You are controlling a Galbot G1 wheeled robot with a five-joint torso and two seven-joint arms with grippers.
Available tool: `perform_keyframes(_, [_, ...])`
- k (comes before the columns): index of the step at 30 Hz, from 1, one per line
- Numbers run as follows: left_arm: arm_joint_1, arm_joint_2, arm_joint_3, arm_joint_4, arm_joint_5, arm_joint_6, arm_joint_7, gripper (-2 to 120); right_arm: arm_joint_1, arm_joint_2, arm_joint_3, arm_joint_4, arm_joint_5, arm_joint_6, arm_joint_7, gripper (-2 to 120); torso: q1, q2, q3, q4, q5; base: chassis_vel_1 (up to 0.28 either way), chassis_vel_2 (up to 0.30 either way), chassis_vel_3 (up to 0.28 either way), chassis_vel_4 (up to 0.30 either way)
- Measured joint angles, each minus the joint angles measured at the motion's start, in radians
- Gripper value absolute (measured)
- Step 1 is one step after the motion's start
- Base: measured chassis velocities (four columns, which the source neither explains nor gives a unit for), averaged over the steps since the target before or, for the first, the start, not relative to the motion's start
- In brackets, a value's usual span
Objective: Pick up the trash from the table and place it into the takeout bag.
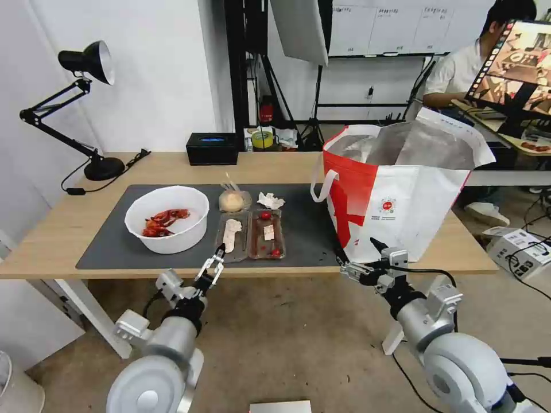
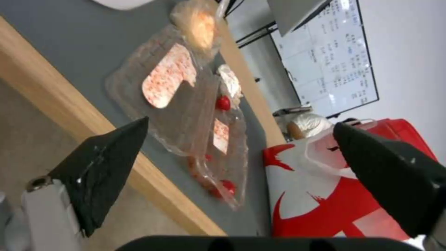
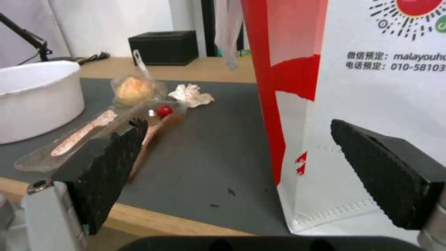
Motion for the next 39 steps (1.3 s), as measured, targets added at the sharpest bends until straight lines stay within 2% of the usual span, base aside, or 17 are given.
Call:
perform_keyframes(7, [-0.048,0.004,0.046,0.081,0.011,-0.027,0.024,100,-0.01,0.011,0.006,-0.002,-0.003,0.013,-0.002,100,0.0,0.0,0.0,0.0,0.0,0.0,0.0,0.0,0.0])
perform_keyframes(15, [-0.084,0.048,0.043,0.108,-0.016,-0.02,0.026,100,-0.015,0.025,0.005,-0.01,-0.014,0.023,-0.004,100,0.0,0.0,0.0,0.0,0.0,0.0,0.0,0.0,0.0])
perform_keyframes(17, [-0.079,0.063,0.032,0.102,-0.057,0.041,0.028,100,-0.017,0.03,0.002,-0.011,-0.02,0.023,-0.006,100,0.0,0.0,0.0,0.0,-0.0001,0.0,0.0,0.0,0.0])
perform_keyframes(20, [-0.079,0.073,0.027,0.098,-0.081,0.073,0.028,100,-0.018,0.031,0.001,-0.011,-0.021,0.024,-0.006,100,0.0,0.0,0.0,0.0001,-0.0001,0.0,0.0,0.0,0.0])
perform_keyframes(31, [-0.134,0.137,0.043,0.138,-0.148,0.103,0.04,100,-0.026,0.034,0.006,-0.011,-0.025,0.024,-0.007,100,0.0,0.0,0.0,0.0,-0.0001,0.0,0.0,0.0,0.0])
perform_keyframes(39, [-0.183,0.15,0.049,0.168,-0.205,0.136,0.06,100,-0.035,0.035,0.009,-0.014,-0.032,0.024,-0.007,100,0.0,0.0,0.0,0.0,-0.0001,0.0,0.0,0.0,0.0])
